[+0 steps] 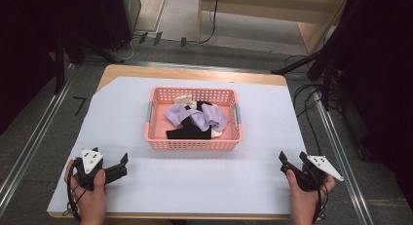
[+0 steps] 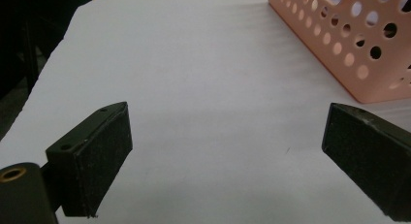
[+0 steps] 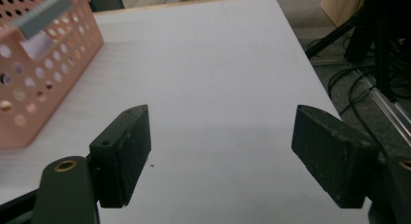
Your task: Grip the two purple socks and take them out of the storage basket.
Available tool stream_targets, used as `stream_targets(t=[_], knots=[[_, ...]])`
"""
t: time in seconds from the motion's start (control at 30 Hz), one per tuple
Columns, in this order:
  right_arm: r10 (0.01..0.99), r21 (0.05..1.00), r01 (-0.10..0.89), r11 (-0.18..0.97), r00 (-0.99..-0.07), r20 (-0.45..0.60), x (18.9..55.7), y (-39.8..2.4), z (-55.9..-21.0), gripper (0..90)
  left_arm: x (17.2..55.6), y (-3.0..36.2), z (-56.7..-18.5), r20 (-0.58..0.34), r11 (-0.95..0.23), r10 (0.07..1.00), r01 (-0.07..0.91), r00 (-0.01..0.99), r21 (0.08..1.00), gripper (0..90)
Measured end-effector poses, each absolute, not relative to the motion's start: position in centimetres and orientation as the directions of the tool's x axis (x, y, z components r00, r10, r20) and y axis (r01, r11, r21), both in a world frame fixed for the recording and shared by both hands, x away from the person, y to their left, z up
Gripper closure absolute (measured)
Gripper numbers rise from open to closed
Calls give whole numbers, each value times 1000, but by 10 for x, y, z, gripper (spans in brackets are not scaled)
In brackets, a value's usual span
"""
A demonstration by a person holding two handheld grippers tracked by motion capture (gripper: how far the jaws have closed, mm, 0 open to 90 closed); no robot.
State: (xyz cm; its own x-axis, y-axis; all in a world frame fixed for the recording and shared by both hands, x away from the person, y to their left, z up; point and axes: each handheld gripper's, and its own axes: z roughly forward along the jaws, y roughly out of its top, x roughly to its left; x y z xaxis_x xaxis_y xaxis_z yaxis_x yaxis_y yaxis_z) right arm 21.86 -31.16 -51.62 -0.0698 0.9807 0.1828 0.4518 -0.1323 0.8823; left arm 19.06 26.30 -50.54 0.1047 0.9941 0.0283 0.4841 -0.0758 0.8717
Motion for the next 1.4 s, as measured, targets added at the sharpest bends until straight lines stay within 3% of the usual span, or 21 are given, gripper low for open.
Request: stream_targets(t=[0.2, 0.67, 0.87, 0.93, 1.2, 1.4], knots=[[979, 896, 434, -91, -126, 161, 229, -280, -492, 213, 186, 266, -505, 3, -59, 992, 440, 127, 896, 71], [947, 918, 398, -3, -294, 130, 268, -192, -445, 211, 187, 269, -505, -28, -42, 989, 454, 147, 890, 71], [913, 903, 425, 65, -390, 118, 291, -156, -439, 332, 187, 269, -505, -28, -46, 988, 454, 153, 890, 71], [893, 887, 452, 94, -433, 126, 302, -139, -440, 414, 187, 269, -505, -30, -45, 987, 455, 155, 890, 71], [902, 829, 547, 118, -408, 141, 330, -112, -448, 478, 187, 269, -505, -29, -49, 986, 453, 163, 890, 71], [919, 795, 598, 101, -362, 155, 345, -106, -451, 471, 188, 269, -505, -29, -52, 985, 453, 169, 890, 71]])
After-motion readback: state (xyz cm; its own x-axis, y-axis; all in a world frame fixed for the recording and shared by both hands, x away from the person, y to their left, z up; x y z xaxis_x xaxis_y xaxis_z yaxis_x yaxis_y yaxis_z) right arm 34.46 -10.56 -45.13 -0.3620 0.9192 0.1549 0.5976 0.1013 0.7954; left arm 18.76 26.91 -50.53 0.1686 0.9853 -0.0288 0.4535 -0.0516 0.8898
